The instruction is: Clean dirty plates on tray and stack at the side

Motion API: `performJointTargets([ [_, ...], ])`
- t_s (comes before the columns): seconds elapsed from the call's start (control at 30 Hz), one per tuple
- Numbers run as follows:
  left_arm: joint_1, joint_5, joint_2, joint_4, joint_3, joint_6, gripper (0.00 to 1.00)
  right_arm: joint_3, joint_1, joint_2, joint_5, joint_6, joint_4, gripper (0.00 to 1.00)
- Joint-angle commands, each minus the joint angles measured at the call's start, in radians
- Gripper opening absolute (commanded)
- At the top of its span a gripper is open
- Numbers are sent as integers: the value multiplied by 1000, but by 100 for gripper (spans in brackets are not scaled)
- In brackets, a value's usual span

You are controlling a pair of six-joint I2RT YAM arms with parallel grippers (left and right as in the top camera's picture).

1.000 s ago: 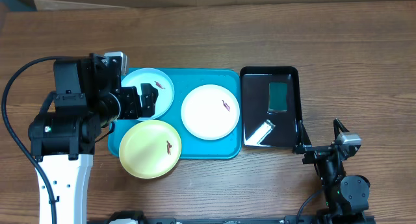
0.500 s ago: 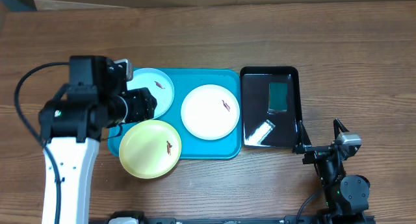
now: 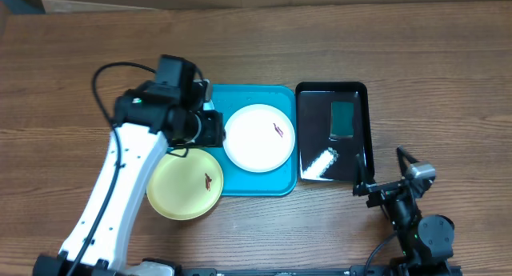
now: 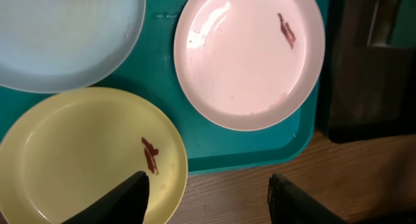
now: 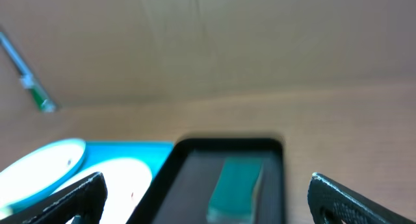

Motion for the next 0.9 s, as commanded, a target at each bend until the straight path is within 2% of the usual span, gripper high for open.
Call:
performJointTargets([
  [0.0,-11,-51,48,11,-23,-88,56,85,-6,-6,-55,112,-81,100],
  [0.1,-11,-51,92,39,-35,-137,40,212,-6,25,-40,111,-134,100],
  [0.27,-17,-51,174,79,-54,-179,40,507,-6,219,-41,89,-246,100],
  [0.47,-46,-51,275,116,-59,-194,40,911,-6,633,-41,7,-571,100],
  [0.53,-56,-51,300,122,-59,-194,32,1033,-6,787,-41,-20,-692,100],
  [0.57,-61,-51,310,122,-59,-194,31,1089,-6,865,-43,-21,-746,100],
  [0.67,-71,-53,336,131,-59,-194,33,1206,-6,1051,-140,-10,-840,100],
  [0.77,-74,-74,357,155,-59,-204,33,1261,-6,1194,-248,-14,-850,100],
  [0.87,-74,-74,373,170,-59,-206,33,1262,-6,1292,-230,-11,-842,100],
])
